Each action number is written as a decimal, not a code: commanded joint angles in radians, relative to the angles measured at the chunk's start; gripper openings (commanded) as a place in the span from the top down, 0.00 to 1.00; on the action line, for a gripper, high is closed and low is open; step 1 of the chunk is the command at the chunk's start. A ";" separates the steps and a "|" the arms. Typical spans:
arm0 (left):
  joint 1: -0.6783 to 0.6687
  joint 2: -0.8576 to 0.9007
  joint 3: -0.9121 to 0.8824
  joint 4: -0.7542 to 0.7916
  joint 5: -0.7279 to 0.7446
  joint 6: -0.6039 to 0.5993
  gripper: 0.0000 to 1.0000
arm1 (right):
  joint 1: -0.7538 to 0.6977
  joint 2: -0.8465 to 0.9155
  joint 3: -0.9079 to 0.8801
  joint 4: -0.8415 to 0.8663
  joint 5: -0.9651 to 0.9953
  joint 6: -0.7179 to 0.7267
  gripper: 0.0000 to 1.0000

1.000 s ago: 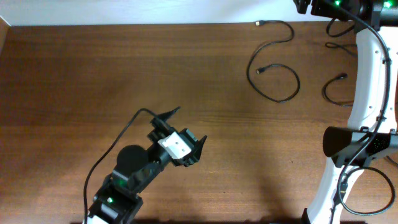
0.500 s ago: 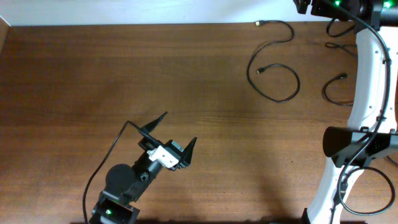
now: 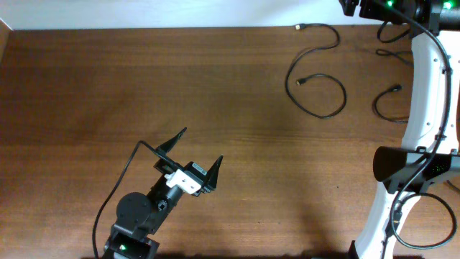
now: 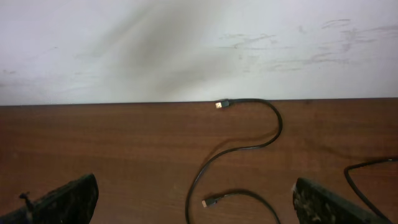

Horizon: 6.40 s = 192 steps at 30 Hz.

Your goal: Untangle cables

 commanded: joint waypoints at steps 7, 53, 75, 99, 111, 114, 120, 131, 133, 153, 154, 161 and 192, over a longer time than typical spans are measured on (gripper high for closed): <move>0.006 -0.010 -0.145 0.082 0.015 0.012 0.01 | 0.005 0.000 -0.006 0.000 0.008 0.004 0.01; 0.302 -0.523 -0.267 -0.370 -0.154 -0.177 0.01 | 0.005 0.000 -0.006 0.000 0.008 0.004 0.01; 0.404 -0.523 -0.267 -0.369 -0.153 -0.176 0.01 | 0.005 0.000 -0.006 0.000 0.008 0.004 0.01; 0.408 -0.522 -0.267 -0.369 -0.153 -0.176 0.01 | 0.005 0.000 -0.006 0.000 0.008 0.004 0.01; 0.408 -0.522 -0.267 -0.369 -0.153 -0.176 0.01 | 0.005 0.000 -0.006 0.000 0.008 0.004 0.01; 0.408 -0.522 -0.267 -0.369 -0.153 -0.176 0.01 | 0.005 0.000 -0.006 0.000 0.008 0.004 0.01; 0.408 -0.522 -0.267 -0.369 -0.153 -0.176 0.01 | 0.005 0.000 -0.006 0.000 0.008 0.004 0.01; 0.408 -0.522 -0.267 -0.369 -0.153 -0.176 0.01 | 0.005 0.000 -0.006 0.003 0.109 0.004 0.01; 0.408 -0.522 -0.267 -0.369 -0.153 -0.176 0.01 | 0.005 -0.003 -0.006 0.003 0.114 0.003 0.01; 0.408 -0.522 -0.267 -0.369 -0.153 -0.176 0.01 | 0.005 -0.312 -0.048 -0.104 0.256 0.003 0.01; 0.408 -0.522 -0.267 -0.369 -0.153 -0.176 0.01 | 0.005 -0.338 -0.076 -0.092 0.255 0.004 0.01; 0.408 -0.522 -0.267 -0.369 -0.153 -0.177 0.01 | 0.005 -0.575 -0.448 0.111 0.255 0.004 0.01; 0.408 -0.522 -0.267 -0.369 -0.153 -0.176 0.01 | 0.005 -1.437 -2.107 1.131 0.129 0.008 0.01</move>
